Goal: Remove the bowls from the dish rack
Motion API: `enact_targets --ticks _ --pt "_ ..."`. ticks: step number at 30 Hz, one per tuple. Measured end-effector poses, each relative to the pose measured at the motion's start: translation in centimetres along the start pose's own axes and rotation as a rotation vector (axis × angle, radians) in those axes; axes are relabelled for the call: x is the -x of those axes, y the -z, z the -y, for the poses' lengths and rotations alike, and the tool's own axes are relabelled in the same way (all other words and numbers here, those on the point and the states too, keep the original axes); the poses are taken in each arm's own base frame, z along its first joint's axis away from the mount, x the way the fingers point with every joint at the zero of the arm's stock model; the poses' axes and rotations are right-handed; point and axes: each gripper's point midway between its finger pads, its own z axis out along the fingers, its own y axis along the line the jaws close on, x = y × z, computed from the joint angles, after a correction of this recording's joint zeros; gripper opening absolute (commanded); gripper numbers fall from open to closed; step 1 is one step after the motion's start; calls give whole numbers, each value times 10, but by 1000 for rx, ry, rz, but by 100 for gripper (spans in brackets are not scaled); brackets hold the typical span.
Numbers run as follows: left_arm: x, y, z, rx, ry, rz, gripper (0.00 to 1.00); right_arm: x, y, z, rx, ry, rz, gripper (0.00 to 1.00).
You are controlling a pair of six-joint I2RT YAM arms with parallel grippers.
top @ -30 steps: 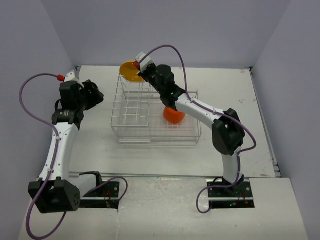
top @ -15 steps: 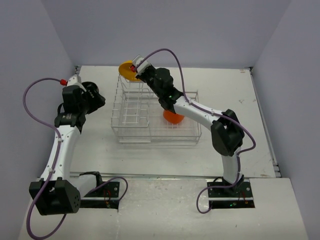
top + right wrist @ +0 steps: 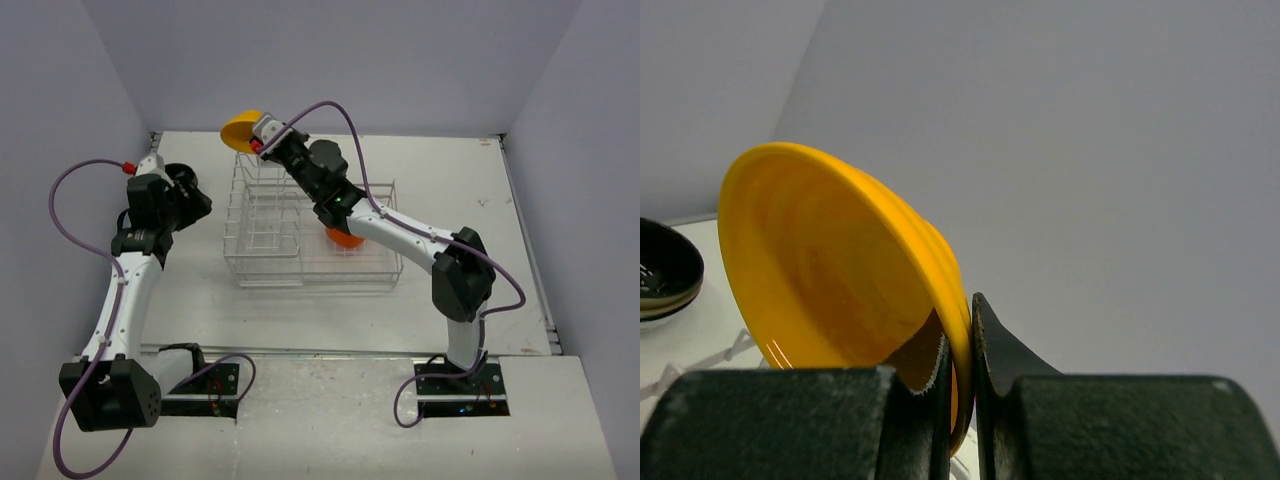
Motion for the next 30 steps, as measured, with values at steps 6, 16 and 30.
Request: enact_targets --ticks 6,16,30 --pt "1 0 -2 10 0 6 73 16 3 2 2 11 30 0" --pt "51 31 34 -105 -39 126 84 21 6 8 56 -62 -67 0" --pt "112 130 125 -534 -190 380 80 95 29 52 104 -318 -186 0"
